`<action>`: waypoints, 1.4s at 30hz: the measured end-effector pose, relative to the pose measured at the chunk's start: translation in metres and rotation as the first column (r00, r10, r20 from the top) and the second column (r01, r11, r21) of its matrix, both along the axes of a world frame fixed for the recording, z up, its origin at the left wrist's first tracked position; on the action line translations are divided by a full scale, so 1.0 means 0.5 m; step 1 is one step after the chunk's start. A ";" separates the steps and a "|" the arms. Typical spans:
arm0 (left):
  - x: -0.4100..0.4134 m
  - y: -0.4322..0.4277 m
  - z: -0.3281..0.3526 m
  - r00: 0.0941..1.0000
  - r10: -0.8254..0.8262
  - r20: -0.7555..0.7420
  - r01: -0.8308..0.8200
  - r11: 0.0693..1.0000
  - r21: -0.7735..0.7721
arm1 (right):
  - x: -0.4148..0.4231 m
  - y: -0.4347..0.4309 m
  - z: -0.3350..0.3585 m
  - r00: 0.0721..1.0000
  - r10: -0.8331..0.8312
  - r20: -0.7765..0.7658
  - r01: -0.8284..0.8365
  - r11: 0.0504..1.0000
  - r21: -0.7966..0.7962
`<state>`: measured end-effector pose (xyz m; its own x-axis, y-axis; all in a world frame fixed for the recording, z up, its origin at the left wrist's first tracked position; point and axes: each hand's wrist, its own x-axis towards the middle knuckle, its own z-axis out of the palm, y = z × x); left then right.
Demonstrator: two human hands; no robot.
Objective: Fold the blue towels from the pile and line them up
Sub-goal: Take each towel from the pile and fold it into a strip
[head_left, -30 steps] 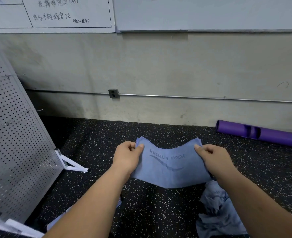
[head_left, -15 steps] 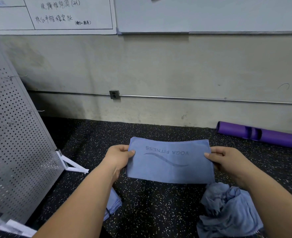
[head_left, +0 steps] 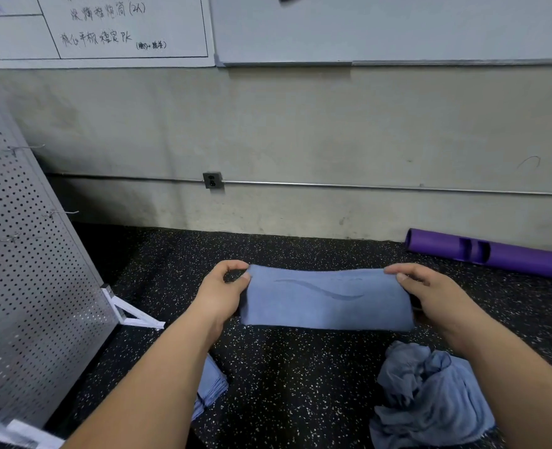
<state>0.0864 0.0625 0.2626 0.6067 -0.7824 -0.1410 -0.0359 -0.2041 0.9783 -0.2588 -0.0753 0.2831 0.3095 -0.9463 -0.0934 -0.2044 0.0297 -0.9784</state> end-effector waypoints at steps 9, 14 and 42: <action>0.012 0.006 -0.005 0.989 -0.140 0.056 0.140 0.990 -0.007 | -0.020 -0.005 -0.001 0.999 0.036 -0.018 -0.035 0.999 0.007; 0.018 0.001 -0.008 0.991 -0.126 0.046 0.127 0.992 -0.026 | -0.021 -0.018 -0.012 0.999 0.048 -0.022 -0.049 0.997 -0.053; 0.013 0.004 0.002 0.986 -0.130 0.104 0.135 0.990 -0.040 | -0.001 -0.004 -0.004 0.999 0.026 0.028 -0.027 0.998 0.060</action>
